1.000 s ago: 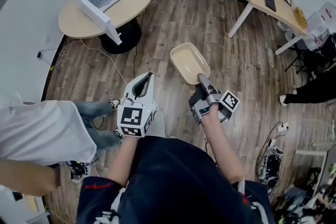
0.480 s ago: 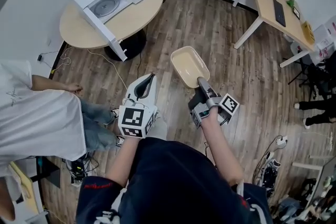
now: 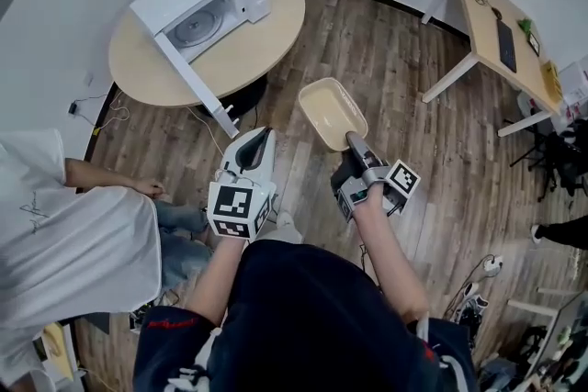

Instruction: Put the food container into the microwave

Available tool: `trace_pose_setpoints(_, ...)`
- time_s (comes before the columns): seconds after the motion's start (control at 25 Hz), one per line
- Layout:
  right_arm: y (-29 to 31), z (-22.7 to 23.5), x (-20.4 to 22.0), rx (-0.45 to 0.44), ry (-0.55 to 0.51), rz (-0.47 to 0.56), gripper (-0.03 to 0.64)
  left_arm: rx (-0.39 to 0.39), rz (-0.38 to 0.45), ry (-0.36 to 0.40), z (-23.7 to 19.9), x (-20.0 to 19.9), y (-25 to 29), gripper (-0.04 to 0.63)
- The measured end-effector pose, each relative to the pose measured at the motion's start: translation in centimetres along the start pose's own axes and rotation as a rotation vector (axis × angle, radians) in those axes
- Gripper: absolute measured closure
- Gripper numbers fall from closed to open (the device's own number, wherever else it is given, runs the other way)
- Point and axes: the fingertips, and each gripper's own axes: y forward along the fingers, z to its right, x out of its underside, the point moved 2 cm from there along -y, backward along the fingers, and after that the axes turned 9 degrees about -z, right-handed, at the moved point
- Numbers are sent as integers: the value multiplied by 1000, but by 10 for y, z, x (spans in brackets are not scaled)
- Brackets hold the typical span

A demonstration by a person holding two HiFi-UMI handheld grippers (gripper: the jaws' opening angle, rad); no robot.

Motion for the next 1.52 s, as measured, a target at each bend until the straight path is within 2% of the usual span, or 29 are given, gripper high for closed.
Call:
trace_pose_setpoints(0.4,101,-17,4,20,-17,-54,414,-21,11,-22,-84,-17,36,578)
trace_pose_setpoints(0.92,176,-33,-6,25,-40,-145,414,-75,49,-63,-120,-31,64,578)
trace_pose_setpoints(1.24,253,-42,-39,43,-40,-279,414,-191,52,-76,-146,-48,108,578)
trace_pose_setpoints(1.52,319,-57,-68,79,-62,-408,414,-307,38,-125,-170,-61,153,578)
